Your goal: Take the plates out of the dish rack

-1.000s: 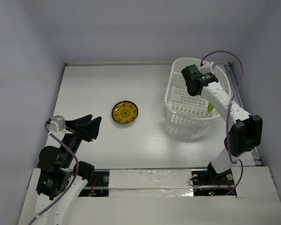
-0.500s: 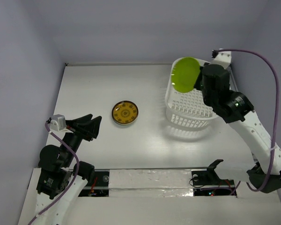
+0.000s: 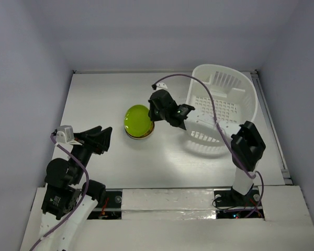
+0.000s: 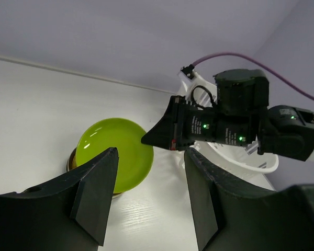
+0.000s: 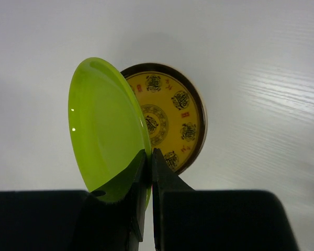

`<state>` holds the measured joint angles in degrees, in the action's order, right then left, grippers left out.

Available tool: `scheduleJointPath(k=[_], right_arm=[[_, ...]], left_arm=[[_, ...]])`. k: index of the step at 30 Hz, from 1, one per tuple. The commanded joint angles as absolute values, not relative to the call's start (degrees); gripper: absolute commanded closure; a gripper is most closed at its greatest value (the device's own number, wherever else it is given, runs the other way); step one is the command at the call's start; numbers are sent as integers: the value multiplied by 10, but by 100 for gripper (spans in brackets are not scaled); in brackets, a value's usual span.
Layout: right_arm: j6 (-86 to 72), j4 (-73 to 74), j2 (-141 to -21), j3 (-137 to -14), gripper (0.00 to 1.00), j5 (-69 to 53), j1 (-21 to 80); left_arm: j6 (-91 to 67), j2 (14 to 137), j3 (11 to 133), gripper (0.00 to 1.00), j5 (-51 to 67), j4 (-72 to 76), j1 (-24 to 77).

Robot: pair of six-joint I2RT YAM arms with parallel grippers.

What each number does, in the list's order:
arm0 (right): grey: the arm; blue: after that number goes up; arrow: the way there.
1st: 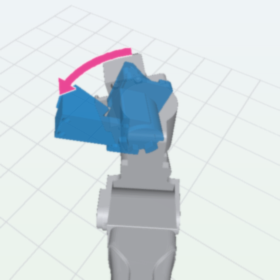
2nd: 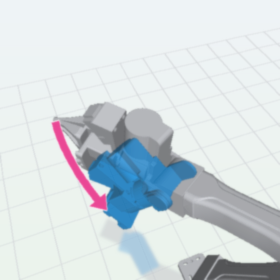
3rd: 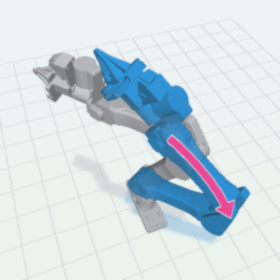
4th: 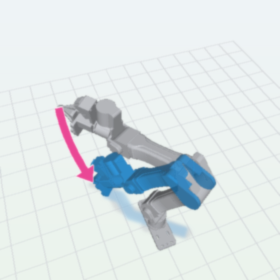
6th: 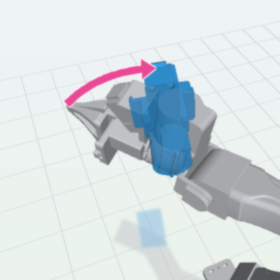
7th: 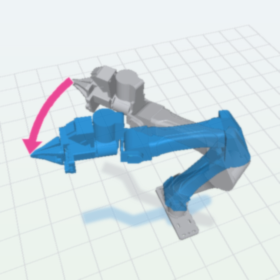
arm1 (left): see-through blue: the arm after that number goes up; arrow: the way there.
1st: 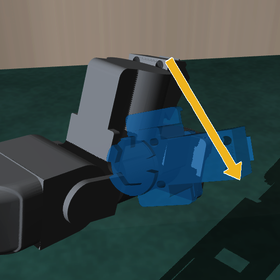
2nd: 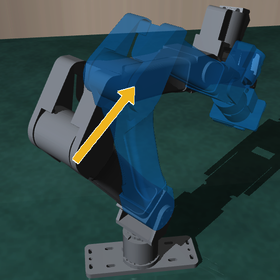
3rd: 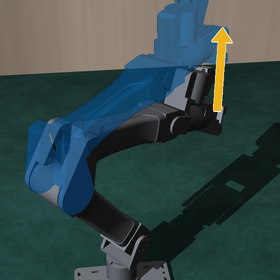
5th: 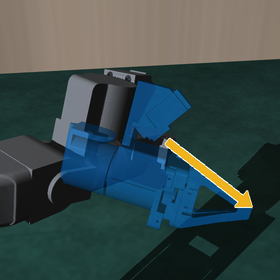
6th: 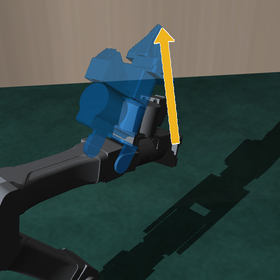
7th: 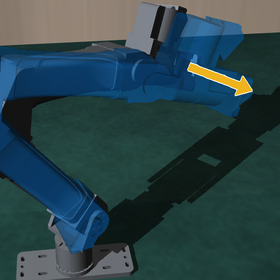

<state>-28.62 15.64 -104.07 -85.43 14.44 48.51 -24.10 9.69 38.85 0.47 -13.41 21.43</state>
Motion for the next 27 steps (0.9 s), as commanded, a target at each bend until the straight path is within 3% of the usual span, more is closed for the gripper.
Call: scheduleJointPath(k=[1, 7, 18, 21, 22, 27], right_arm=[[-332, 49, -1043, -869, 100, 104, 486], [-362, 38, -1096, -842, 100, 126, 486], [-414, 6, -1085, -766, 99, 193, 486], [-417, 22, -1091, -776, 80, 196, 486], [-416, 25, -1092, -780, 79, 195, 486], [-416, 32, -1076, -777, 46, 216, 486]], left_arm=[[-245, 109, 386, 50, -17, -120, 219], [-246, 117, 386, 50, -17, -120, 219], [-246, 128, 385, 50, -13, -120, 219], [-245, 131, 385, 50, -14, -119, 219], [-247, 130, 385, 50, -15, -119, 219], [-247, 129, 385, 50, -16, -120, 219]])
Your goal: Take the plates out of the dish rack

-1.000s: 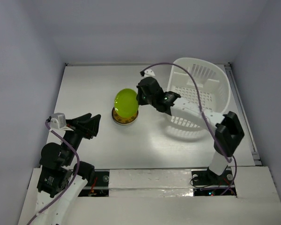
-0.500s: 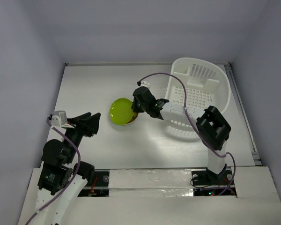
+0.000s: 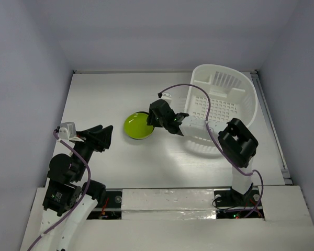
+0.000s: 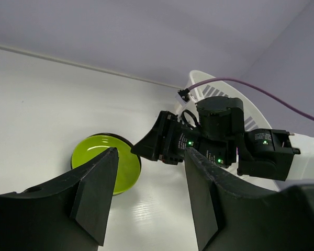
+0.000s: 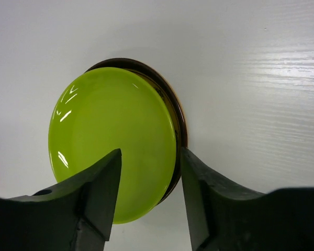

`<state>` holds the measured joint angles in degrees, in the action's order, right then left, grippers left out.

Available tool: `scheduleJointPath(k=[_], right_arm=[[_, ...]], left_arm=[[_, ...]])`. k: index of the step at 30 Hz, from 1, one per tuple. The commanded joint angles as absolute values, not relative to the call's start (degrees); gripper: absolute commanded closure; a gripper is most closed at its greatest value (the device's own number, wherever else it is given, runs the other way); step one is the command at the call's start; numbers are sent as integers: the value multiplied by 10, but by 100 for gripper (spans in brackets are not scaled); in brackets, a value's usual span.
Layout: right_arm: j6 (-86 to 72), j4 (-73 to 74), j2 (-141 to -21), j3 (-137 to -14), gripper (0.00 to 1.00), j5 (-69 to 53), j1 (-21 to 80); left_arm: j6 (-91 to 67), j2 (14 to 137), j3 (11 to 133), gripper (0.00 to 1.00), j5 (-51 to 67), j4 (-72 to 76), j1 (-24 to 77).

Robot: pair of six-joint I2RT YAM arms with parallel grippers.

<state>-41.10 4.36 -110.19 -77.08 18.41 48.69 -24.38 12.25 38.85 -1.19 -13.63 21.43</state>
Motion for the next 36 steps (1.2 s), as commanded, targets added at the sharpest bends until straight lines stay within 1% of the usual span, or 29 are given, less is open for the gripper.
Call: scheduleJointPath(k=[1, 2, 3, 8, 10, 11, 12, 15, 16, 17, 18, 19, 20, 21, 23, 24, 25, 26, 27, 28, 30, 32, 35, 36], right_arm=[[-414, 35, -1073, -780, 44, 221, 486], [-412, 40, -1071, -781, 41, 223, 486], [-410, 40, -1059, -781, 40, 227, 486], [-389, 20, -996, -753, 40, 221, 486], [-374, 12, -952, -736, 55, 209, 486], [-361, 11, -934, -729, 69, 207, 486], [-355, 6, -912, -718, 100, 211, 492], [-312, -56, -800, -658, 100, 200, 492], [-303, -65, -768, -640, 100, 200, 492], [-285, -71, -735, -607, 100, 205, 492], [-277, -74, -669, -591, 100, 222, 492], [-267, -71, -634, -576, 100, 237, 492], [-255, -69, -600, -560, 98, 249, 492], [-250, -62, -531, -529, 90, 285, 492], [-238, -54, -463, -499, 76, 320, 492], [-240, -41, -431, -472, 50, 370, 492], [-245, -32, -374, -460, 36, 399, 492], [-250, -23, -348, -449, 25, 421, 492], [-261, -6, -325, -439, 6, 462, 492], [-269, -2, -286, -417, 1, 481, 492], [-285, -3, -255, -391, 0, 507, 492], [-291, -11, -227, -360, 0, 507, 492], [-294, -19, -221, -347, 0, 497, 492], [-294, -18, -222, -351, 0, 492, 492]], left_arm=[[-247, 129, 385, 50, -16, -120, 219], [-247, 129, 385, 50, -16, -120, 219], [-248, 129, 386, 50, -17, -120, 219], [-248, 130, 384, 50, -16, -120, 219], [-246, 133, 384, 49, -12, -119, 219], [-247, 134, 385, 49, -10, -118, 219], [-247, 134, 386, 47, -9, -119, 219], [-246, 133, 387, 40, -4, -117, 219], [-245, 130, 388, 35, -4, -117, 219], [-246, 129, 388, 33, -6, -118, 219], [-246, 127, 388, 30, -10, -119, 219], [-245, 126, 389, 27, -11, -120, 219], [-244, 126, 390, 25, -14, -120, 219], [-243, 125, 389, 23, -15, -119, 219], [-239, 125, 391, 20, -17, -117, 219], [-238, 126, 391, 19, -16, -116, 219], [-236, 127, 392, 18, -17, -113, 219], [-236, 127, 393, 18, -18, -113, 219], [-234, 127, 394, 17, -20, -112, 219], [-234, 130, 395, 17, -22, -111, 219], [-234, 133, 398, 17, -26, -109, 219], [-233, 139, 401, 17, -28, -105, 219], [-232, 151, 410, 17, -34, -107, 219], [-232, 154, 413, 15, -36, -107, 219]])
